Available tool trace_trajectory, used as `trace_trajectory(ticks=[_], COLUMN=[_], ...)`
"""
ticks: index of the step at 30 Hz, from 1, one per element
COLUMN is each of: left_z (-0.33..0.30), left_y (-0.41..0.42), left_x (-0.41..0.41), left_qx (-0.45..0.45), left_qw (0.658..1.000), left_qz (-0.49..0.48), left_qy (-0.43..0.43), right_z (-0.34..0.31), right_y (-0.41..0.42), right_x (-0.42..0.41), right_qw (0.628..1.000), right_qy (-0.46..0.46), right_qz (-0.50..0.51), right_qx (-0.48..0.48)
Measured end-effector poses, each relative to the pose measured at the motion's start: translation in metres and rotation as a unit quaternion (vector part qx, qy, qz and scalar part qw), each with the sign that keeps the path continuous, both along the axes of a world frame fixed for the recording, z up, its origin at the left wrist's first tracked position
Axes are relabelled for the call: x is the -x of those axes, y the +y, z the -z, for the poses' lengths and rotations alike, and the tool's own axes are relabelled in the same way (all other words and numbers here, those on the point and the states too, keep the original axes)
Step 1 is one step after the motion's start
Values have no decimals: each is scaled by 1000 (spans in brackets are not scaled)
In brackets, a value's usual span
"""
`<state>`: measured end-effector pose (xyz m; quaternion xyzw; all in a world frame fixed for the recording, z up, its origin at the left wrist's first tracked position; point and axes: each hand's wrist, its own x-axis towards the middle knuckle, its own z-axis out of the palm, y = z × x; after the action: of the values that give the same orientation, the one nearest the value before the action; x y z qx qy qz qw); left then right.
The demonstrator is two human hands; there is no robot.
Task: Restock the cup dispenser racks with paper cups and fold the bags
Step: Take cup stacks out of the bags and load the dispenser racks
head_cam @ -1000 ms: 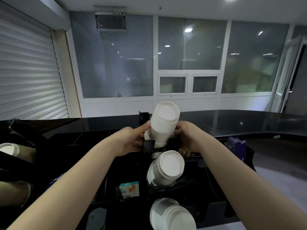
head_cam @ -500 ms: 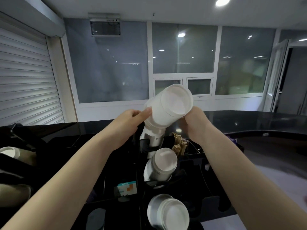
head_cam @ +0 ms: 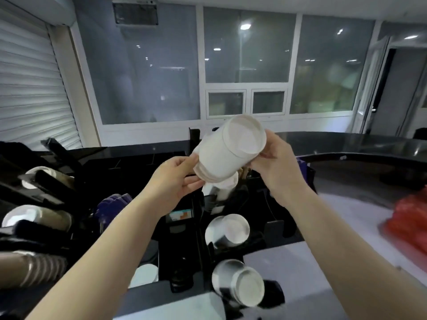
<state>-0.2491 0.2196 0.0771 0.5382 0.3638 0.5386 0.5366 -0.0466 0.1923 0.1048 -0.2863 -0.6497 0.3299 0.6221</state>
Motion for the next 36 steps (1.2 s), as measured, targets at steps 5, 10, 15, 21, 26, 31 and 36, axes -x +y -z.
trace_trajectory(ticks=[5, 10, 15, 21, 26, 31, 36], left_z=[40, 78, 100, 117, 128, 130, 131], left_y=[-55, -98, -119, -133, -144, -150, -155], left_x=[-5, -15, -19, -13, -2, 14, 28], left_qx=[18, 62, 102, 131, 144, 145, 128], left_qw=[1000, 997, 994, 988, 984, 981, 976], left_qz=[26, 39, -8, -76, -93, -113, -144], left_qy=[-2, 19, 48, 39, 49, 66, 101], right_z=[35, 62, 86, 124, 151, 179, 190], right_y=[-63, -106, -130, -125, -106, -86, -78], right_x=[-17, -20, -41, -55, -41, -28, -23], right_qw=[990, 992, 986, 973, 956, 893, 885], right_qy=[-116, -124, -169, -197, -264, -418, -421], right_qz=[-78, -30, 7, 80, 77, 143, 178], right_qx=[-7, 4, 13, 84, 105, 90, 83])
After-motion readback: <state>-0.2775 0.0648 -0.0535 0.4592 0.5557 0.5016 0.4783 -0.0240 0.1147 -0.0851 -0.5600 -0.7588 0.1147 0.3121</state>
